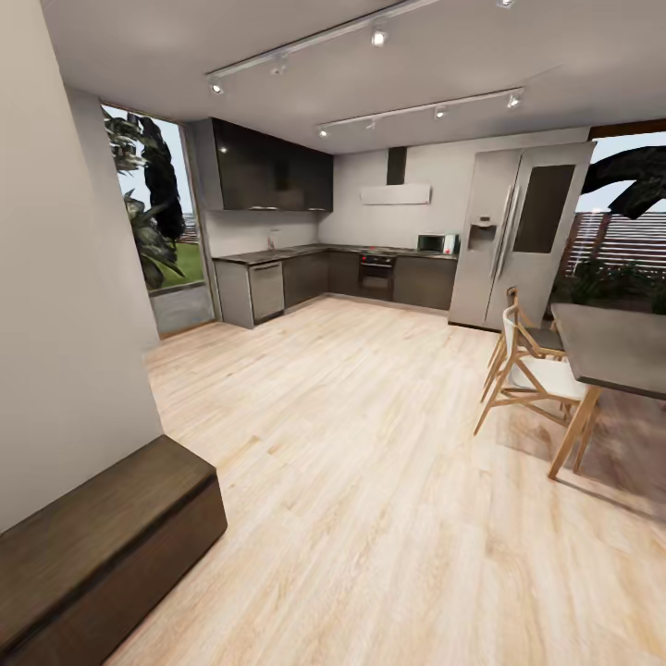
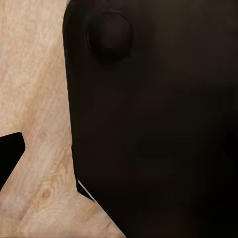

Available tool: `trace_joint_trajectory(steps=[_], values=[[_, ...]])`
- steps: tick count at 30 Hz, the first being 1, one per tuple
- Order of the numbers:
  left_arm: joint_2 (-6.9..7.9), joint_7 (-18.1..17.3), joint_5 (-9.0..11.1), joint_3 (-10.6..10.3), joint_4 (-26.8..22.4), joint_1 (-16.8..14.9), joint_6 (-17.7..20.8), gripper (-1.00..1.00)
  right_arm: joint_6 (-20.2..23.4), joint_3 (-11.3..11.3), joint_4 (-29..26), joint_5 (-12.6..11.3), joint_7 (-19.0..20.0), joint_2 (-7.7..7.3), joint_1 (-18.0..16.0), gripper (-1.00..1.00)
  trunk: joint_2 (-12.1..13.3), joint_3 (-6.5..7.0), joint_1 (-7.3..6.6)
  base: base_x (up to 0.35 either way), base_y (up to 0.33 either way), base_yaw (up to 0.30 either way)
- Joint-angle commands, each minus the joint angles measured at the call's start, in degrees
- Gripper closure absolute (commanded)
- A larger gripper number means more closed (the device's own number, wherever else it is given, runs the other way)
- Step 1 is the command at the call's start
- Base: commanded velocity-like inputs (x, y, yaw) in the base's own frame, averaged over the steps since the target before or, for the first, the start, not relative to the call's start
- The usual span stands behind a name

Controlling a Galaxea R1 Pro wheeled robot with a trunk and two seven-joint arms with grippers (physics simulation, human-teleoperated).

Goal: Turn on the radio receiver that's on the table in the living room.

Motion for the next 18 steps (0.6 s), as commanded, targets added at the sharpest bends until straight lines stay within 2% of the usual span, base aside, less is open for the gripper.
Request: trace_joint_trajectory(steps=[1, 10, 12, 18], values=[[-0.33, -0.08, 0.07, -0.08, -0.16, 0.32, -0.30, -1.00, -0.10, -0.06, -0.33, 0.01, -0.14, 0.33, -0.33, -1.00, 0.01, 0.00, 0.01, 0.000, 0.000, 0.000], [-3.22, -0.08, 0.19, -0.09, -0.18, 2.43, -0.32, -1.00, -0.20, 0.23, -0.33, -0.08, -0.16, 3.22, -3.28, -1.00, 0.01, 0.00, 0.01, 0.000, 0.000, 0.000], [-3.86, -0.09, 0.24, -0.25, -0.42, 2.44, -0.35, -1.00, -0.46, 0.53, -0.41, 0.22, -0.20, 3.16, -3.93, -1.00, 0.01, 0.00, 0.01, 0.000, 0.000, 0.000], [-5.46, 0.36, 0.14, -0.26, -2.36, 2.44, -0.05, -1.00, -2.26, 0.48, -2.30, 0.34, -0.23, 1.22, -4.33, -1.00, 0.01, 0.00, 0.01, 0.000, 0.000, 0.000]])
